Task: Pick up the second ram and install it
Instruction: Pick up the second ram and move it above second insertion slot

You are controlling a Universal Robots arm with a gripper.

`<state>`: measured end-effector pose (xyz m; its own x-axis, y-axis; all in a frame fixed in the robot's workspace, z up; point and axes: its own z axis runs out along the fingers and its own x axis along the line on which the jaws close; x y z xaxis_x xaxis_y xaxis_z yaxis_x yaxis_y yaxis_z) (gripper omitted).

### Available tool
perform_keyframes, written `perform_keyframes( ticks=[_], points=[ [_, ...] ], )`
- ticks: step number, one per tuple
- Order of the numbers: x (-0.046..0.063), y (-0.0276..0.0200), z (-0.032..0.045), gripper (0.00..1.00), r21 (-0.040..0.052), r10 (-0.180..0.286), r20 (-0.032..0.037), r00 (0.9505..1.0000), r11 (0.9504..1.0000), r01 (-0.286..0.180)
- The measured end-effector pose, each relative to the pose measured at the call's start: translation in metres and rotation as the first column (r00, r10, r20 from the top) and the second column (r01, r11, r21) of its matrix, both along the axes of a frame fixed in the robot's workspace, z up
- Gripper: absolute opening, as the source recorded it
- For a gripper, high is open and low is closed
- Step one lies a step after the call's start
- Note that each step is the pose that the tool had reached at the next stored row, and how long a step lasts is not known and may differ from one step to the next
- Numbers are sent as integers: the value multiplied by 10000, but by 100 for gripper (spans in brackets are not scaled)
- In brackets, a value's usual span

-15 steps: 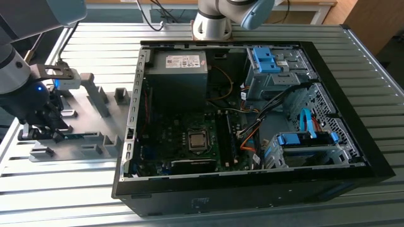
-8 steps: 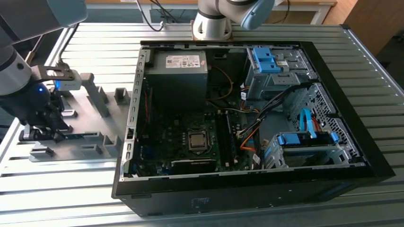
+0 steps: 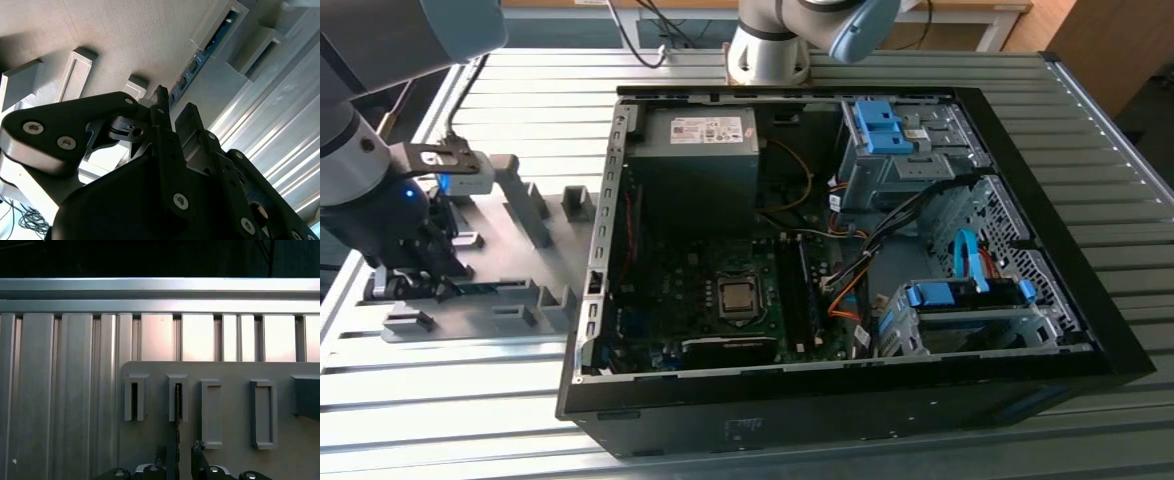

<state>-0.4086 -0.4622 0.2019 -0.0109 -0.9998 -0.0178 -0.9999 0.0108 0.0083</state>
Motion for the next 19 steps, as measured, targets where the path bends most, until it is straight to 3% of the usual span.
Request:
perform_keyframes(
  ticks=[13,19],
  points=[
    [0,0,-40,33,24,0,1,10000,10000,0],
    [0,0,-59,33,76,0,0,10000,10000,0]
  ],
)
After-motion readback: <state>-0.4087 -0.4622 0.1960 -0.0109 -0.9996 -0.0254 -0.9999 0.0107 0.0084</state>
